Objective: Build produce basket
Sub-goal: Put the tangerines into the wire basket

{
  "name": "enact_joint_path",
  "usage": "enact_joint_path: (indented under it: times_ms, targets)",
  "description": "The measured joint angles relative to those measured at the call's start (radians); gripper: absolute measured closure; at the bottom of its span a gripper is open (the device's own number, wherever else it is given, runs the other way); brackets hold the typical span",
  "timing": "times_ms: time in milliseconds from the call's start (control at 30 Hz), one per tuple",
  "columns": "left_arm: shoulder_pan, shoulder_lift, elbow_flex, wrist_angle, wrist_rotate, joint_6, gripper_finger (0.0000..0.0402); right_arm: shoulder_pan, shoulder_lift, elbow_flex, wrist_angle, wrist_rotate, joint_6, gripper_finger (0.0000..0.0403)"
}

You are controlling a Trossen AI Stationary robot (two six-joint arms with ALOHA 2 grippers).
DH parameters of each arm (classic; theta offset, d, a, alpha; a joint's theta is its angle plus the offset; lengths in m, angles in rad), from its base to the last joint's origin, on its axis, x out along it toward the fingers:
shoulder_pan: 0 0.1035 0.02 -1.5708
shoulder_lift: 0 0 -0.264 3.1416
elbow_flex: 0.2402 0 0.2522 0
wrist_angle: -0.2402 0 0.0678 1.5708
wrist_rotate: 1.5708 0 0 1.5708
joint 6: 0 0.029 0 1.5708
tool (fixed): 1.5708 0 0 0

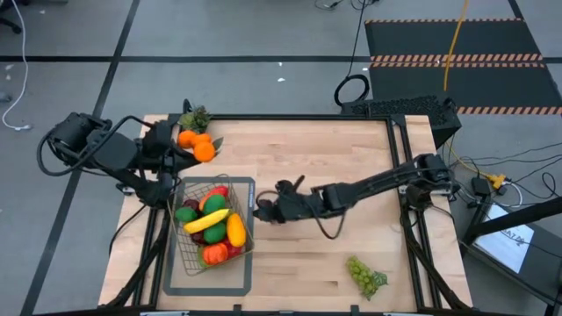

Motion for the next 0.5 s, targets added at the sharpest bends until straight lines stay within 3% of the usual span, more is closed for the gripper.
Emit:
enact_joint_path:
  times_ms: [300,500]
  targets:
    - [0.000,0.001,0.000,-0.028,-0.021,-0.061,0.0393,-0.035,0.108,-0.001,0.110,-0.207,-0.015,0.0221]
    - [0.000,0.001,0.000,-0.033,-0.022,-0.074,0.0393,0.002,0.169,-0.001,0.227,-0.231,-0.002,0.0220]
